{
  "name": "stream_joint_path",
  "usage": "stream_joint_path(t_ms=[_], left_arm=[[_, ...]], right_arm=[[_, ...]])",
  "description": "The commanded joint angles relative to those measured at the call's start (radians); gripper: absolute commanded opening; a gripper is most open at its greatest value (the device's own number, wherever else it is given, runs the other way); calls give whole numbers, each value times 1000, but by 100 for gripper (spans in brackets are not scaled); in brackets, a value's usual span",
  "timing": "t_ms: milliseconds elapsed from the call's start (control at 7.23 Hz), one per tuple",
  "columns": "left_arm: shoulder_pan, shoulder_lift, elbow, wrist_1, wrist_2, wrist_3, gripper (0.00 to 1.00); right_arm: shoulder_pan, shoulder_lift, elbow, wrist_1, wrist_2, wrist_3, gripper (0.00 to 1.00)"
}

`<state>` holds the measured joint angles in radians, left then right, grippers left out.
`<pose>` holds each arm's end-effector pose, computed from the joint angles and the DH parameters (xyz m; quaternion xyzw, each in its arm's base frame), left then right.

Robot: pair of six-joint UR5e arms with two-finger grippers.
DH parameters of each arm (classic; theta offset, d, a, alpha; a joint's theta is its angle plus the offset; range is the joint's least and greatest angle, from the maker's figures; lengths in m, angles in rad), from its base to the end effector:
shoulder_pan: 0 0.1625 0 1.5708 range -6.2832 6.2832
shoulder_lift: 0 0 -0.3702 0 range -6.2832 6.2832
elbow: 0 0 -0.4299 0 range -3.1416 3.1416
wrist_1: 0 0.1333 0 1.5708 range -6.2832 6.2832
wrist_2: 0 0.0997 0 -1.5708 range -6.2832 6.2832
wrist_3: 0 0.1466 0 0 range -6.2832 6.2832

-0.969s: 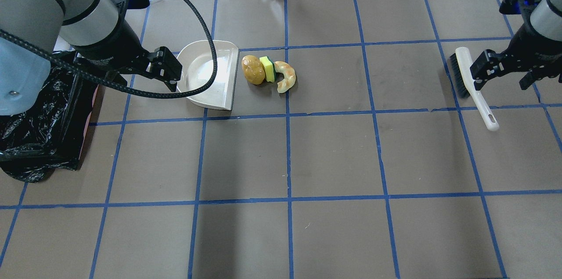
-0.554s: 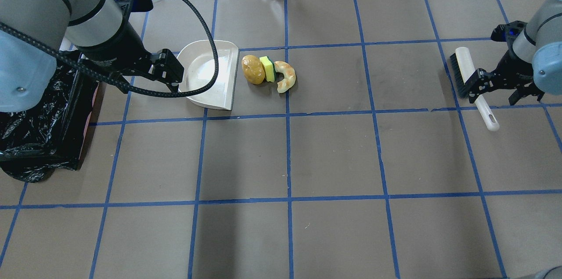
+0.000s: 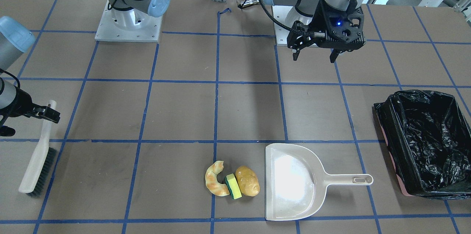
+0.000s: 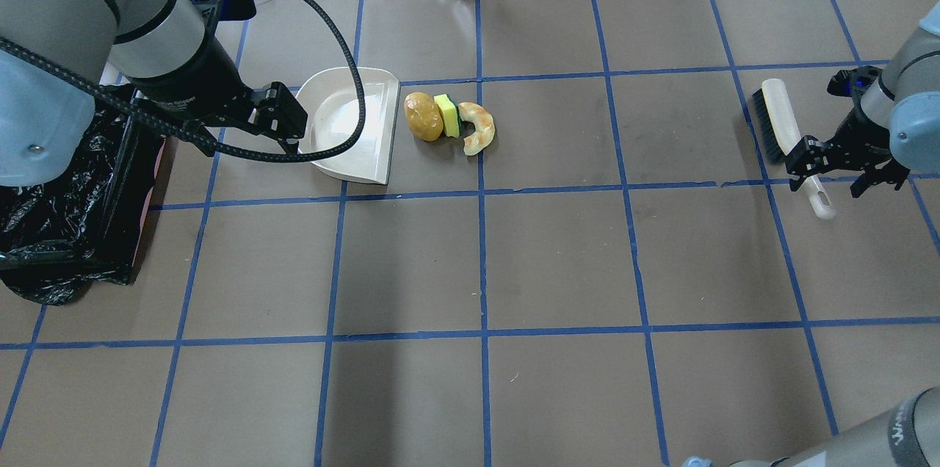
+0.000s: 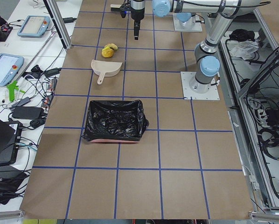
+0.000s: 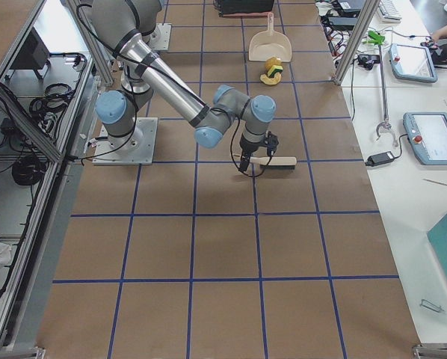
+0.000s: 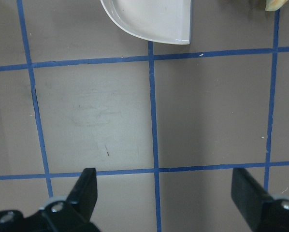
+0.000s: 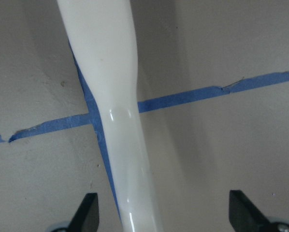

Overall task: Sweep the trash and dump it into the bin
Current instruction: 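Grasp the white brush handle with the right gripper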

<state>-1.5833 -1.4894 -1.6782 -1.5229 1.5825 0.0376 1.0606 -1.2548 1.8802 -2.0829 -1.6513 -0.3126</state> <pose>-0.1379 -0.5009 0.3759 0.0250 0.9996 -0.0109 0.0060 -0.1607 -0.5359 0.1062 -0.0961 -0.9929 -0.0679 0.0142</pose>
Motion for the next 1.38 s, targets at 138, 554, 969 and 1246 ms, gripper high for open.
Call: stream_joint_path(t_ms=[138,554,969,1246], left_arm=[[0,-2,0,0,1,-1,100],[0,-2,0,3,2,1,100],[0,-3,0,3,2,1,100],[0,-3,0,3,2,1,100]], right_arm=[[9,14,-6,4,13,-17,53],[10,15,-13,-5,40,-26,44],[10,15,-13,-3,67,-39,18],[12,8,-39,-2,65,-52,13]])
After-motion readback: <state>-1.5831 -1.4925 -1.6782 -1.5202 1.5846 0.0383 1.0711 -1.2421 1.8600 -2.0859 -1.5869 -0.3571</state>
